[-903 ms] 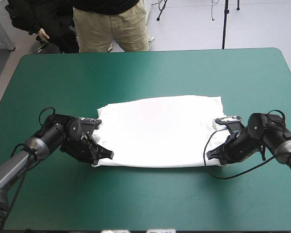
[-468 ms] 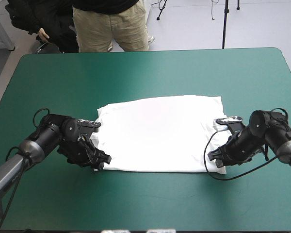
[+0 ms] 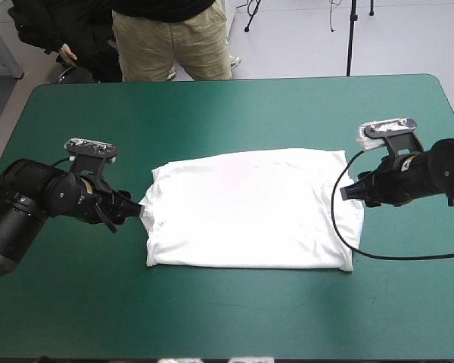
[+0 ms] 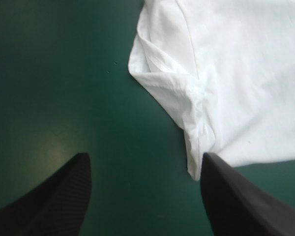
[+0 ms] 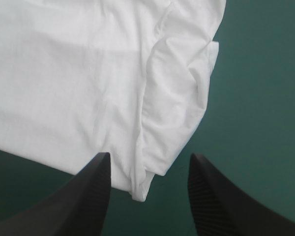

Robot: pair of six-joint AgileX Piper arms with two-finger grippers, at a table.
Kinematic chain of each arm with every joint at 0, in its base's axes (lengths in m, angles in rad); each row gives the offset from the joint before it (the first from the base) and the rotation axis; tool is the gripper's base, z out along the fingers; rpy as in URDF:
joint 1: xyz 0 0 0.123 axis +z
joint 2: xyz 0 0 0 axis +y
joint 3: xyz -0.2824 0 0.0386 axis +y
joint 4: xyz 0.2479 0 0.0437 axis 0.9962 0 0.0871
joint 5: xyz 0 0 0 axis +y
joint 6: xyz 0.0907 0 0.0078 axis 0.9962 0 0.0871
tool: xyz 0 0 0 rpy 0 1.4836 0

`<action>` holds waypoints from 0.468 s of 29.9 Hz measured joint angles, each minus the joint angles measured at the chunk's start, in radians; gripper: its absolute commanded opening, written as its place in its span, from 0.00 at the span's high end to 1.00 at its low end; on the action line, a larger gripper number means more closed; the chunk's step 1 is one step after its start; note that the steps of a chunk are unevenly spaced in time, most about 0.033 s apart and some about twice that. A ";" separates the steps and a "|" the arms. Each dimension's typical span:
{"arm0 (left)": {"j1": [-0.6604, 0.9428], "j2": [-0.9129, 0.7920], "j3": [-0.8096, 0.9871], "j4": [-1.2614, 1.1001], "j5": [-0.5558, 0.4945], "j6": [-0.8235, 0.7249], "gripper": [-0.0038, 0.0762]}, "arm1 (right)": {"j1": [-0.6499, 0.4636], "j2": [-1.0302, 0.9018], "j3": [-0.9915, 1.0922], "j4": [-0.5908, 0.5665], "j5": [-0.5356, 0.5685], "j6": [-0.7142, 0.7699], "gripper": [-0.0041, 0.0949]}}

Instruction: Fold the cloth

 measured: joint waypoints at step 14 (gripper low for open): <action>0.175 0.227 -0.019 -0.097 -0.048 0.052 0.44 | 0.000 0.000 -0.030 -0.009 0.009 0.008 0.48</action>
